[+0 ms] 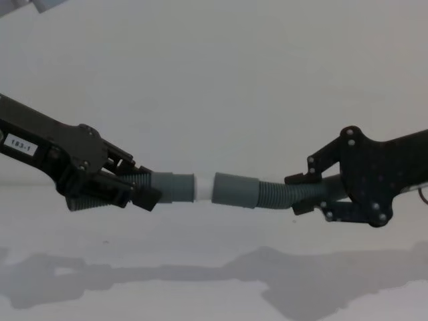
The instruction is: Use both hands to pick up one end of the pipe from the table, align the ends, and insert them.
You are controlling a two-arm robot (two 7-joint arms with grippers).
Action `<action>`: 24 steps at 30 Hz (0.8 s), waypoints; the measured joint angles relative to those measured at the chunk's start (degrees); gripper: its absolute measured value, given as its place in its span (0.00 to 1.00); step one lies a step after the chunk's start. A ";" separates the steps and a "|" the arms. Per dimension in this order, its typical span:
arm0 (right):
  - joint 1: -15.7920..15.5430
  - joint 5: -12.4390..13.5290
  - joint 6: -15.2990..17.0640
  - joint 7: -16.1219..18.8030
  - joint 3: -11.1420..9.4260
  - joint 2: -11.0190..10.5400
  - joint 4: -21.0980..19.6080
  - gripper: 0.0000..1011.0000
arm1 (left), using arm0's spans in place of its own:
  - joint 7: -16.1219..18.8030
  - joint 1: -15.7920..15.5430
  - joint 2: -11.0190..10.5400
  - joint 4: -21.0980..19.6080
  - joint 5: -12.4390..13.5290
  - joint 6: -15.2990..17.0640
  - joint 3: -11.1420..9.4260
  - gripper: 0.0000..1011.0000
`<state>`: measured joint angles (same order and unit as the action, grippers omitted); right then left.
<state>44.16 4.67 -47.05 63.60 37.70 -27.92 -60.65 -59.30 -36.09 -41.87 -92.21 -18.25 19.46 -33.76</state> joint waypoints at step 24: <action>0.79 1.31 -0.09 0.20 1.68 0.70 0.19 0.21 | -0.01 0.00 -0.04 0.04 0.07 0.02 0.01 0.33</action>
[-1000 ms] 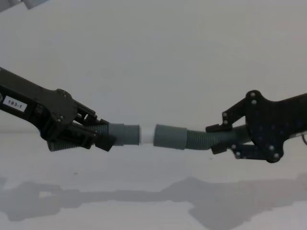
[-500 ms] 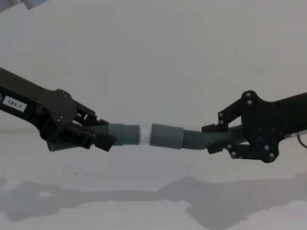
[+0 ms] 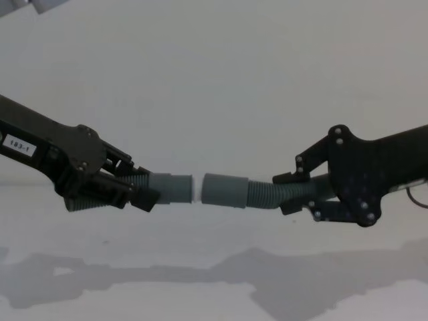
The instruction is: Use both hands to pick up one end of the pipe from the table, align the ends, and insert them.
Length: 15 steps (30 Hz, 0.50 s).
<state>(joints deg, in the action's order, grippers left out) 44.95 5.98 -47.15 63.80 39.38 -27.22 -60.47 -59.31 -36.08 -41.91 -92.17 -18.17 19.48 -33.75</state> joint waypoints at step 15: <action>0.08 0.71 0.34 0.35 0.54 0.17 -0.87 0.21 | 0.02 0.00 -0.07 0.01 0.03 0.01 0.01 0.33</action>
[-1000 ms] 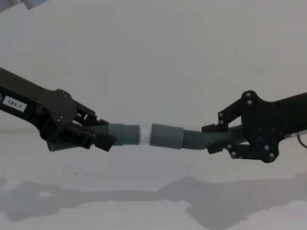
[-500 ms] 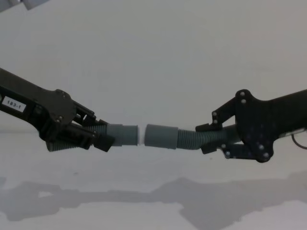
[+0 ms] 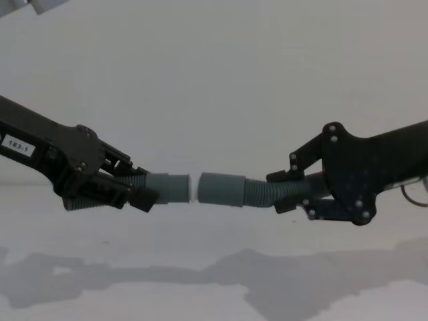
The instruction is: Use both hands to pick up one end of the pipe from the table, align the ends, and insert them.
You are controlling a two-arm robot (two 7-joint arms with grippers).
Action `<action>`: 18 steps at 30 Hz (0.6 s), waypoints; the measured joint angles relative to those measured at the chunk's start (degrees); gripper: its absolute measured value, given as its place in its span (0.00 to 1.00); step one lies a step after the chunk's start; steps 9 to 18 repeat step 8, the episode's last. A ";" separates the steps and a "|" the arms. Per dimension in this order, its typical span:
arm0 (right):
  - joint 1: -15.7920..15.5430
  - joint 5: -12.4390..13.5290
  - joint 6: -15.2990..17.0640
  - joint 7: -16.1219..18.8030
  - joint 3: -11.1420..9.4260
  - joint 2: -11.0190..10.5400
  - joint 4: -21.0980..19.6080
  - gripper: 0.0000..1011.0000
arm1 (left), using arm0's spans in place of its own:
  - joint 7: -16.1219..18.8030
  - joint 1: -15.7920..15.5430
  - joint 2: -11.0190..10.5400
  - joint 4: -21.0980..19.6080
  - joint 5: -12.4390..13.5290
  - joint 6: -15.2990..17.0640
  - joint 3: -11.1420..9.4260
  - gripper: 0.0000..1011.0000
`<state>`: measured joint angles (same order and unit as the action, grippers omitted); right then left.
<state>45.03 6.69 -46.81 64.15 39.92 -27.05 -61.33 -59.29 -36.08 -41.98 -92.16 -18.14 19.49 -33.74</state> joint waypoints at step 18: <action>0.00 0.16 0.09 0.04 0.11 0.03 -0.19 0.21 | 0.00 0.00 0.02 0.00 0.01 0.00 -0.01 0.33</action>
